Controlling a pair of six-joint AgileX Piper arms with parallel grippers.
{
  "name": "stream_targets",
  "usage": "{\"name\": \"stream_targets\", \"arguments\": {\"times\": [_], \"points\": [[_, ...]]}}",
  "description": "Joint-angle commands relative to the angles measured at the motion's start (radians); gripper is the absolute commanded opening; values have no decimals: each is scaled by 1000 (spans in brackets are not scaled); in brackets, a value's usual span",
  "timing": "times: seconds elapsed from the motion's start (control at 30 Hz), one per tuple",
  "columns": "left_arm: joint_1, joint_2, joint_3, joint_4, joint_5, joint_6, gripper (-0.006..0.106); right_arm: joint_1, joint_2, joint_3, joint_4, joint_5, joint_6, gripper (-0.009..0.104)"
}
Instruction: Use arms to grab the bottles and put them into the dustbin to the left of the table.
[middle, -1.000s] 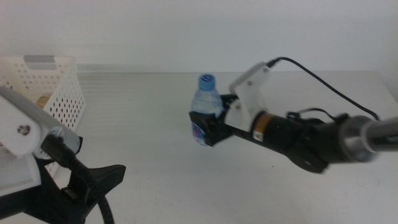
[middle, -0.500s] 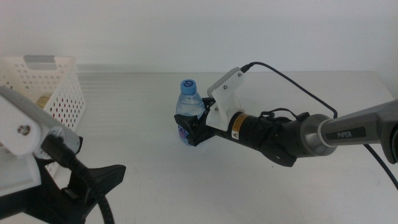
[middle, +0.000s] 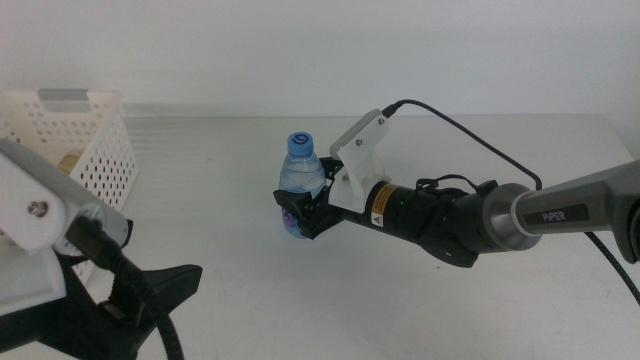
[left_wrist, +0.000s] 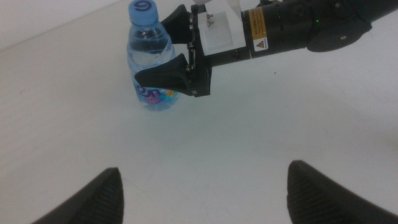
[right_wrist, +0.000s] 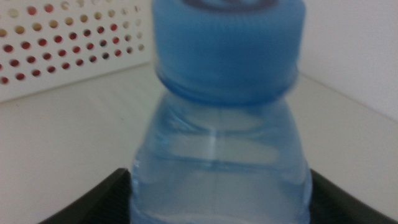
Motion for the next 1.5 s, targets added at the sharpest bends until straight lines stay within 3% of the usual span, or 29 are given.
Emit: {"name": "stream_targets", "arguments": {"times": [0.0,0.1,0.5,0.67,0.87,1.0,1.1,1.3,1.47], "points": [[-7,-3,-27,-11,-74,-16,82,5,-70,-28,-16,-98,-1,83],[-7,-3,-27,-11,-74,-16,82,5,-86,-19,-21,-92,40,96],[-7,-3,-27,-11,-74,-16,82,5,-336,247,-3,-14,57,89],[-7,-3,-27,-11,-74,-16,82,5,-564,397,27,15,73,81],[-7,-3,-27,-11,-74,-16,82,5,-792,461,-1,227,162,77],[-7,-3,-27,-11,-75,-16,82,5,-920,468,-58,410,237,77],[-7,-3,-27,-11,-74,-16,82,5,-992,502,-70,459,257,77],[-7,-3,-27,-11,-74,-16,82,5,-1141,598,99,471,164,77],[-7,-3,-27,-11,-74,-16,82,5,-1230,650,320,536,-82,77]]}}
